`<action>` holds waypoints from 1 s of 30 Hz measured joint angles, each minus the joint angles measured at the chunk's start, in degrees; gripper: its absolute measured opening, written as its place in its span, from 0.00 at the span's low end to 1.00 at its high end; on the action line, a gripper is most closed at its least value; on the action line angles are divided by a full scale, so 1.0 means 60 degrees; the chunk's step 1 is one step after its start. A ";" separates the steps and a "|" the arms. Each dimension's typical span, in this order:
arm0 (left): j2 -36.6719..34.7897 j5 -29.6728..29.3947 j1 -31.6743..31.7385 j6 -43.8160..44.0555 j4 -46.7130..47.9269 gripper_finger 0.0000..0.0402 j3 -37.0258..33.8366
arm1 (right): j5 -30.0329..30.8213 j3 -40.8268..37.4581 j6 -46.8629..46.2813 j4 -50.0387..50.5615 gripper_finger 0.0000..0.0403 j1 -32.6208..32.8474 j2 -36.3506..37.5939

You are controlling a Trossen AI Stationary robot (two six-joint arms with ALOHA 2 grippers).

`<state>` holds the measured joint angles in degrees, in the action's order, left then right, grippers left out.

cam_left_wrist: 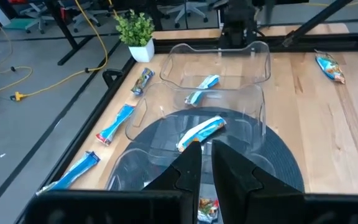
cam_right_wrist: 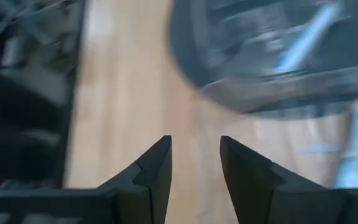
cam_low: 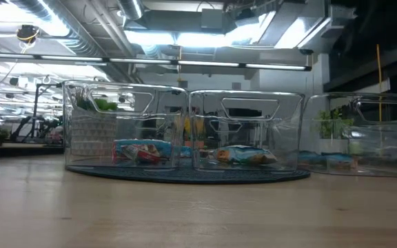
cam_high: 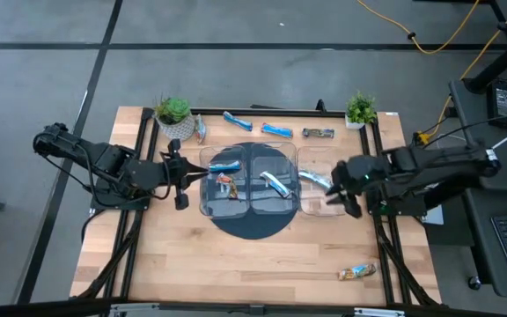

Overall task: Pick and place Granola Bars by type
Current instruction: Put the yellow granola bar into the right transparent bin

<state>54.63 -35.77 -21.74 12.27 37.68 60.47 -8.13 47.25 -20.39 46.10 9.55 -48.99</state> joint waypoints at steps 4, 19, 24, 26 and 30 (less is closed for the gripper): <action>0.0000 0.0281 -0.0002 -0.0004 0.0068 0.08 0.0000 | -0.0097 0.0439 -0.0958 0.0475 0.34 0.1638 -0.0242; -0.0004 0.0472 -0.0002 -0.0002 0.0279 0.08 0.0000 | 0.1521 0.1895 -0.4447 0.1349 0.30 0.5771 -0.2951; -0.0004 0.0655 -0.0002 -0.0150 0.0338 0.08 0.0000 | 0.1495 0.2014 -0.5713 0.1118 0.28 0.6635 -0.3795; -0.0004 0.0660 -0.0002 -0.0178 0.0346 0.08 0.0000 | 0.1501 0.2018 -0.6261 0.0830 0.28 0.6964 -0.4090; -0.0004 0.0693 -0.0002 -0.0178 0.0520 0.08 0.0000 | 0.1512 0.2032 -0.7376 0.0676 0.28 0.7549 -0.4795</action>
<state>54.61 -31.61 -21.76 11.20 40.80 60.47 0.95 59.44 -64.65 50.15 54.85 -77.76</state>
